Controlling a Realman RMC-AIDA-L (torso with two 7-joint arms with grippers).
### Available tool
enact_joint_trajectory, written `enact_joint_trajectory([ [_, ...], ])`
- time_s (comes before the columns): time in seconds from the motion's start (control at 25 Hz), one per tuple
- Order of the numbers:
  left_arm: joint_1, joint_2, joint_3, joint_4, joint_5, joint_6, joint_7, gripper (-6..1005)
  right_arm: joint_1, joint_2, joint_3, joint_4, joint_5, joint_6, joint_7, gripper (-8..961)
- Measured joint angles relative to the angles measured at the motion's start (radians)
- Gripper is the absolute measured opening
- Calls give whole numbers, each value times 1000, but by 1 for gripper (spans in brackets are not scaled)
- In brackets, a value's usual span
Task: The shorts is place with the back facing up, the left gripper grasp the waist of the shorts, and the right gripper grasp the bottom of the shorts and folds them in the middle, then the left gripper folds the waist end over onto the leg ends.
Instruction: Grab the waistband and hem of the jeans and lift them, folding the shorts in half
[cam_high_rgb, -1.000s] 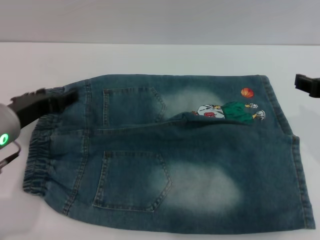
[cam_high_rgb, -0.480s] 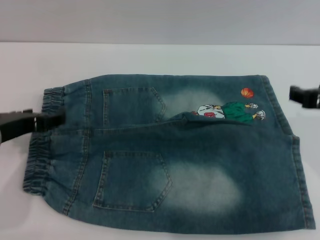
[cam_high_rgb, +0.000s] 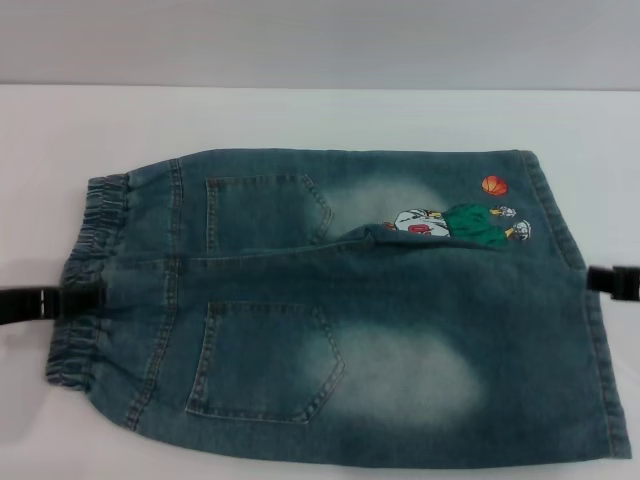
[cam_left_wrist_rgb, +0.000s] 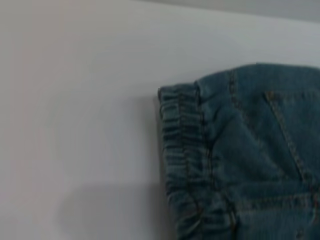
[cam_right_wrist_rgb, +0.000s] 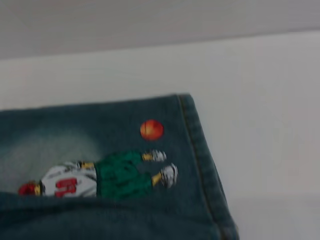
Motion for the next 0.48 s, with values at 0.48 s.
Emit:
enact_joint_trajectory([
  [0.48,-86,-3,6,-78,232,-321,-151,767,8,-1,9,-15,1,-27,8,582],
])
